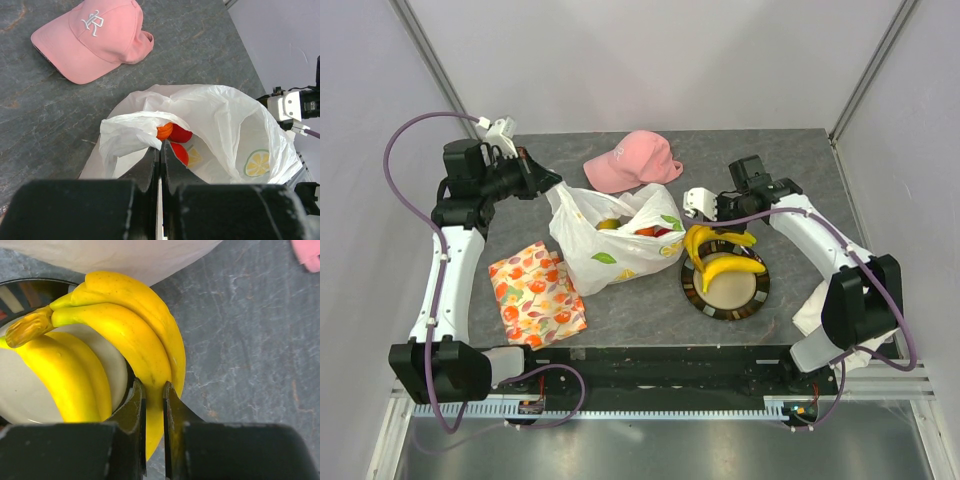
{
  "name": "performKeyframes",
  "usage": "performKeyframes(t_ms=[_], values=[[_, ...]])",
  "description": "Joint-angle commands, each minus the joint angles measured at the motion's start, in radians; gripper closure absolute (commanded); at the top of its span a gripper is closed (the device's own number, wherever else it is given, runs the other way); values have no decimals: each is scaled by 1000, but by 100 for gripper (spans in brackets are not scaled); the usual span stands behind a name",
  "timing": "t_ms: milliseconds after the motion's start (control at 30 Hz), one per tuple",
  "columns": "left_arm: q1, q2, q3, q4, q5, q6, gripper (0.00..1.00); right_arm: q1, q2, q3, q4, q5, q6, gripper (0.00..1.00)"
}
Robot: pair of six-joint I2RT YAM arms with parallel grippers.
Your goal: Take the fake fruits out of the plastic bag
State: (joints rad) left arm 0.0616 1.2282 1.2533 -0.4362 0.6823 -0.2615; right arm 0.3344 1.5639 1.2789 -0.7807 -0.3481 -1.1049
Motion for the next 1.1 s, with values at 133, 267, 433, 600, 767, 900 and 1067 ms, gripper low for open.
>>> performKeyframes(t_ms=[133, 267, 433, 600, 767, 900, 1067], values=[[6, -3, 3, 24, -6, -8, 98, -1, -8, -44, 9, -42, -7, 95], [6, 4, 5, 24, -4, -7, 99, 0, 4, -58, 5, -42, -19, 94], [6, 4, 3, 24, -4, -2, 98, 0, 28, -70, -2, -31, -76, 92], [6, 7, -5, 24, -6, 2, 99, 6, 76, -30, -43, -42, -85, 87], [7, 8, -6, 25, -9, 8, 98, 23, 65, -46, -71, -32, -111, 79], [7, 14, -8, 37, -4, 1, 98, 29, 55, -44, -63, -45, -78, 55], [7, 31, 6, 40, 8, -1, 98, 38, 35, 39, -77, -49, 2, 30]])
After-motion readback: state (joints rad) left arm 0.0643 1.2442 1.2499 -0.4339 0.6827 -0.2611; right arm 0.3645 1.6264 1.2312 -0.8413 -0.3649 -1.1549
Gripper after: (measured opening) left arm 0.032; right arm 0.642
